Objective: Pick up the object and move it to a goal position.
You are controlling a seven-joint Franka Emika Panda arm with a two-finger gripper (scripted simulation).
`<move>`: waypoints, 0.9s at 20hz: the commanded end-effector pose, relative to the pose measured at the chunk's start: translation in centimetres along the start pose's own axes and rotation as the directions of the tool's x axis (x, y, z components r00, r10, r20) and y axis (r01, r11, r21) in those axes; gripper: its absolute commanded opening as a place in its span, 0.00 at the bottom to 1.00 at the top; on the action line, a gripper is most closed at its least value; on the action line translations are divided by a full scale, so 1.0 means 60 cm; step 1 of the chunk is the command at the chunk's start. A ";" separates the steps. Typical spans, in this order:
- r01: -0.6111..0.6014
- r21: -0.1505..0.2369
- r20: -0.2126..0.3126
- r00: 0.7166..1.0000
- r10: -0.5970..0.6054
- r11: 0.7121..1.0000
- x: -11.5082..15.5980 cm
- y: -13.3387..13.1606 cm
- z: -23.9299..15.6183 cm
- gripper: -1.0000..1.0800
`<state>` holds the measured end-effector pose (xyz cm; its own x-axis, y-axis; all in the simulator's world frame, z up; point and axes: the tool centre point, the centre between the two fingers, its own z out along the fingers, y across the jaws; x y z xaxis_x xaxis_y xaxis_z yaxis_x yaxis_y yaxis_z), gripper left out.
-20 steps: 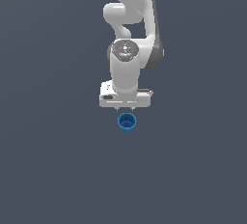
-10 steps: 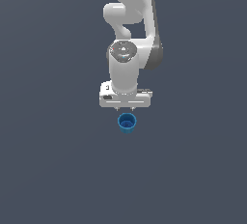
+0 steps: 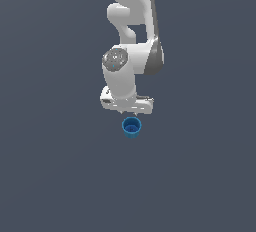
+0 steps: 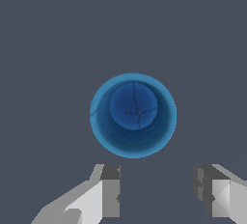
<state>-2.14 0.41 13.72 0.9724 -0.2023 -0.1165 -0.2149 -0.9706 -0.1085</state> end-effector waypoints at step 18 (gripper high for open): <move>-0.655 0.250 0.312 0.752 0.581 0.713 -0.027 0.016 0.061 0.62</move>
<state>-4.20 0.28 10.39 0.6240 -0.6544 -0.4271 -0.7768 -0.5786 -0.2485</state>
